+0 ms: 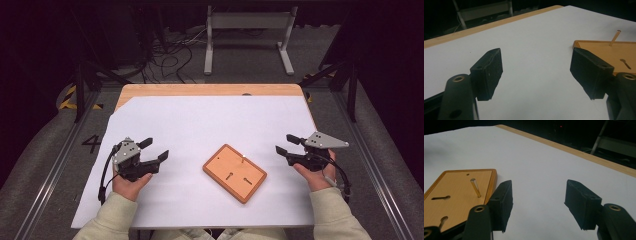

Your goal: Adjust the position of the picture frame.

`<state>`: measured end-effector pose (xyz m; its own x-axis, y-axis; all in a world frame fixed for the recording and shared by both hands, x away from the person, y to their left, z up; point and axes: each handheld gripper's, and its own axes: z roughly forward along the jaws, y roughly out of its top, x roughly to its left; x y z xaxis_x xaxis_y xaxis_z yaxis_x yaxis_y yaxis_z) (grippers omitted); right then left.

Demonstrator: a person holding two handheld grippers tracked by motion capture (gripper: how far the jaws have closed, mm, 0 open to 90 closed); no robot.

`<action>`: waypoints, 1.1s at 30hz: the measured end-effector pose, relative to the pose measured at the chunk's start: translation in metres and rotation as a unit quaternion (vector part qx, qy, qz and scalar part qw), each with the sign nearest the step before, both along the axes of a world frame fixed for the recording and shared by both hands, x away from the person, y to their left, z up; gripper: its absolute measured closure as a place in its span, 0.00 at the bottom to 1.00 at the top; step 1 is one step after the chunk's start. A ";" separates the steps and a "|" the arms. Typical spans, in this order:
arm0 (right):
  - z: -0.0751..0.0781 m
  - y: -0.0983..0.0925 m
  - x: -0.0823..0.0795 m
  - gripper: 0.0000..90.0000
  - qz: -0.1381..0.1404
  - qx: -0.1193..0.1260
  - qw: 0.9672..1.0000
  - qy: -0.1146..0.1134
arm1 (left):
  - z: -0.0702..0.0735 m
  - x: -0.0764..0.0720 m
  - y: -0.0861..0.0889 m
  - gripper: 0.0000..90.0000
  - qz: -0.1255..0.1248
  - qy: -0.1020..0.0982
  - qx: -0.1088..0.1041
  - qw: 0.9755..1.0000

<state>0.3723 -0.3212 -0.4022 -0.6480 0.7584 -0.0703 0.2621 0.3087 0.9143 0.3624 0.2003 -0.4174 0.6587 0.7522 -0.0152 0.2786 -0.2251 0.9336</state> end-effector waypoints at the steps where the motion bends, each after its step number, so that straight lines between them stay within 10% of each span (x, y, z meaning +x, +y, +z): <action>1: 0.000 0.000 0.000 0.45 0.000 -0.001 1.000 0.000 | 0.000 0.000 0.000 0.29 0.001 0.000 -0.002 1.000; 33: 0.004 0.001 -0.003 0.48 0.004 -0.014 1.000 0.008 | 0.004 -0.001 -0.008 0.31 -0.011 0.003 -0.001 1.000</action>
<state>0.3693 -0.3203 -0.3980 -0.6553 0.7511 -0.0810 0.2731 0.3355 0.9016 0.3609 0.1921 -0.4138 0.6756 0.7370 -0.0206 0.2785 -0.2293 0.9327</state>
